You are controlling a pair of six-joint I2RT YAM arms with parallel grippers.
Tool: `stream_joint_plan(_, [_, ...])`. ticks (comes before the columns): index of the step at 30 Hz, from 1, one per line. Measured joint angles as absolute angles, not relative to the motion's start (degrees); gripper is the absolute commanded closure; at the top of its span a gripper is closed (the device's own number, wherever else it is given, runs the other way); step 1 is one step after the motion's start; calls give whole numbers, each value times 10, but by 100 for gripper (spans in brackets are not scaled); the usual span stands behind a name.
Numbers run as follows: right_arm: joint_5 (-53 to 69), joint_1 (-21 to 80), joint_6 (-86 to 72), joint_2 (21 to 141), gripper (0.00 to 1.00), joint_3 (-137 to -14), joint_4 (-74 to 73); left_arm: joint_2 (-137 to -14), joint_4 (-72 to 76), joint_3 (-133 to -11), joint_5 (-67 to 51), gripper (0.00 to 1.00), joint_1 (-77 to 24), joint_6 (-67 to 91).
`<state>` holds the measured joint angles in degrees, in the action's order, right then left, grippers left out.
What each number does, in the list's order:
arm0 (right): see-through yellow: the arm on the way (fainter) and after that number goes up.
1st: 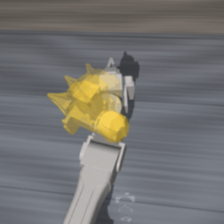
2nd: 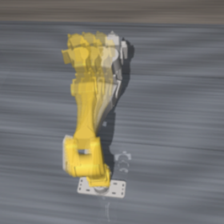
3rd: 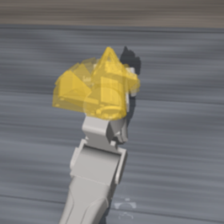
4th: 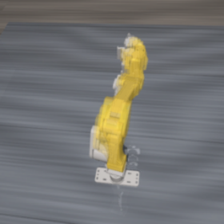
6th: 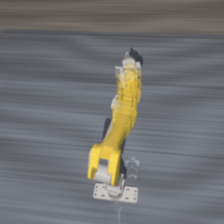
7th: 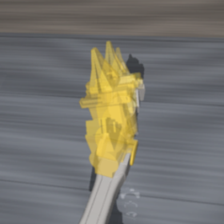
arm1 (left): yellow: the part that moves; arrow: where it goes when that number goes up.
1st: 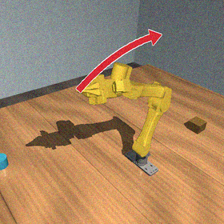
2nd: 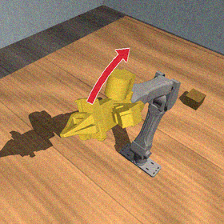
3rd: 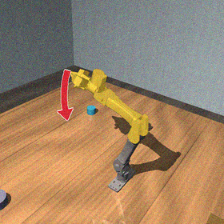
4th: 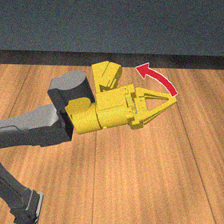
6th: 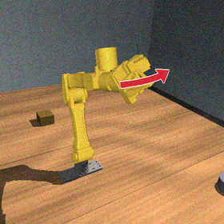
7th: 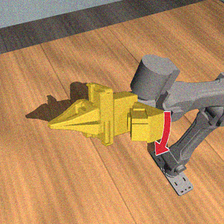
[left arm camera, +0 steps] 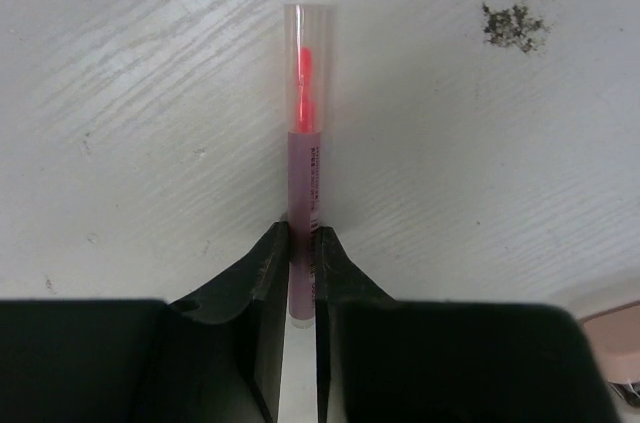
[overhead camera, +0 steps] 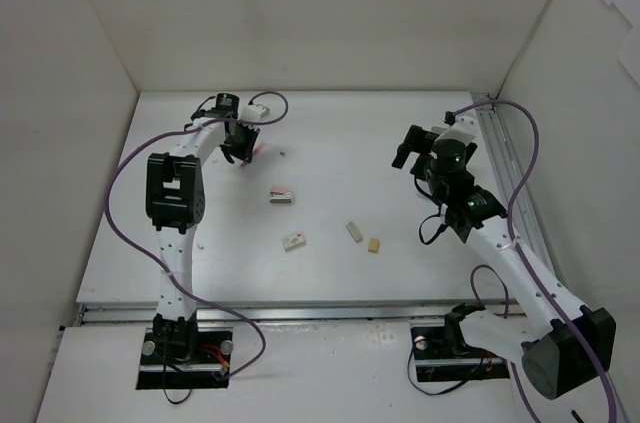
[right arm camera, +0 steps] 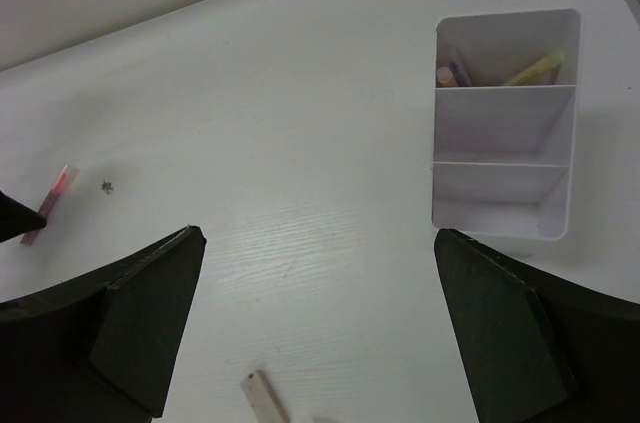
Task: Sort the stationery into containers
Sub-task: Pick up the pen from the center of the board.
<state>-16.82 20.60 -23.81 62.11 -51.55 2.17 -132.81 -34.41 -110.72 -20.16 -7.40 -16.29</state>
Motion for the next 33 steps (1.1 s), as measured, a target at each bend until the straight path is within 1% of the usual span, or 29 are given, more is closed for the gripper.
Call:
stream_joint_plan(4, [-136, 207, -236, 618, 2, -510, 30, -1299, -337, -1069, -227, 100, -74, -149])
stream_joint_plan(7, [-108, 213, -236, 627, 2, -509, 36, -1248, -327, -1026, -244, 100, -74, -138])
stream_joint_plan(13, [-59, 245, -241, 659, 2, -501, 73, -1056, -255, -903, -246, 100, -103, -107])
stream_joint_plan(19, [48, 302, -272, 726, 2, -479, 202, -896, -132, -770, -246, 100, -187, -40])
stream_joint_plan(23, [128, 320, -300, 775, 3, -477, 292, -851, -61, -675, -261, 100, -232, 23])
stream_joint_plan(27, [158, 336, -316, 789, 5, -476, 350, -824, -7, -605, -277, 100, -249, 78])
stream_joint_plan(33, [151, 358, -319, 790, 12, -469, 393, -778, 39, -586, -284, 100, -272, 112])
